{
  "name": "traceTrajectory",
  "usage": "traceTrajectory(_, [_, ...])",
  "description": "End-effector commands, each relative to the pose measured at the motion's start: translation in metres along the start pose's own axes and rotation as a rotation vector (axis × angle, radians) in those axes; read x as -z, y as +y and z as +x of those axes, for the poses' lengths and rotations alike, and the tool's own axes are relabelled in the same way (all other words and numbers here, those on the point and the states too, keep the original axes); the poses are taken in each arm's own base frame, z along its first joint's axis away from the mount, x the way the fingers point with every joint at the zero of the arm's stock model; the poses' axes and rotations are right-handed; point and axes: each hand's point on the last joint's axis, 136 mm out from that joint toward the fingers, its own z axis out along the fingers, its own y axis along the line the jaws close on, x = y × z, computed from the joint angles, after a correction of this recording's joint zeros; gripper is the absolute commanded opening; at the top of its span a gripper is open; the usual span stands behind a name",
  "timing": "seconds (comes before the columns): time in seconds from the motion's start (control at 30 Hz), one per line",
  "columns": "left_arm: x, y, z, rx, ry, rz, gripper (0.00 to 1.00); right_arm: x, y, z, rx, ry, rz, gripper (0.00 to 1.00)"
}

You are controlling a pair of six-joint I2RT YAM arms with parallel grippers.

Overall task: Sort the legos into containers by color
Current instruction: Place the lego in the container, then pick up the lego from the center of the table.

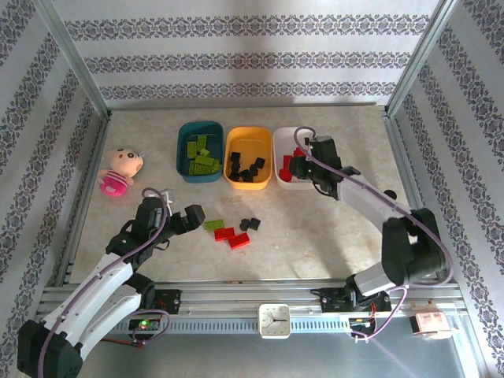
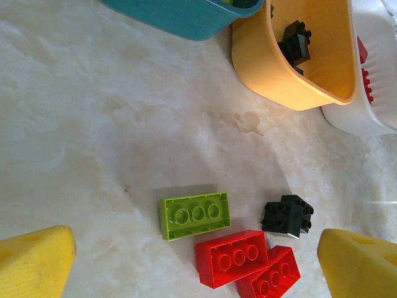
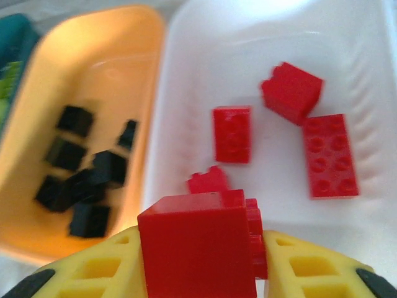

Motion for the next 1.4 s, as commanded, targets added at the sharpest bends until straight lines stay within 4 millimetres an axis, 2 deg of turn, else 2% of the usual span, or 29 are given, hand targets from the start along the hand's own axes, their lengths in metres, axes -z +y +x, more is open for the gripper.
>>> traceTrajectory(0.0, [0.002, -0.012, -0.004, -0.049, -0.003, 0.035, 1.00, -0.013, -0.020, -0.015, -0.052, 0.000, 0.099, 0.38])
traceTrajectory(0.13, [-0.002, -0.009, 0.000, -0.063, 0.025, 0.020, 1.00, -0.028, -0.024, -0.020, -0.056, 0.025, 0.133, 0.57])
traceTrajectory(0.27, [-0.008, -0.012, 0.007, -0.096, 0.068, 0.018, 0.98, -0.026, -0.018, -0.023, -0.063, 0.017, 0.113, 0.64])
traceTrajectory(0.37, [-0.017, -0.014, 0.017, -0.142, 0.111, -0.008, 0.92, -0.019, -0.010, -0.019, -0.034, 0.005, 0.102, 0.66])
traceTrajectory(0.53, [-0.033, -0.016, 0.031, -0.264, 0.165, -0.095, 0.93, -0.010, 0.000, 0.003, -0.014, 0.014, 0.066, 0.66])
traceTrajectory(0.73, [-0.064, -0.024, 0.028, -0.344, 0.184, -0.160, 0.95, -0.003, 0.007, 0.024, -0.005, 0.021, 0.032, 0.66])
traceTrajectory(0.83, [-0.081, -0.024, 0.029, -0.382, 0.210, -0.211, 1.00, 0.001, 0.009, 0.026, -0.005, 0.019, 0.022, 0.66])
traceTrajectory(1.07, [-0.108, -0.010, 0.047, -0.397, 0.253, -0.325, 1.00, 0.015, 0.011, 0.026, -0.002, -0.008, -0.001, 0.66])
traceTrajectory(1.23, [-0.114, -0.004, 0.069, -0.403, 0.314, -0.340, 0.89, 0.021, 0.011, 0.027, 0.003, -0.020, -0.010, 0.66])
traceTrajectory(1.37, [-0.113, 0.007, 0.082, -0.385, 0.345, -0.350, 0.74, 0.024, 0.011, 0.028, 0.002, -0.029, -0.016, 0.66])
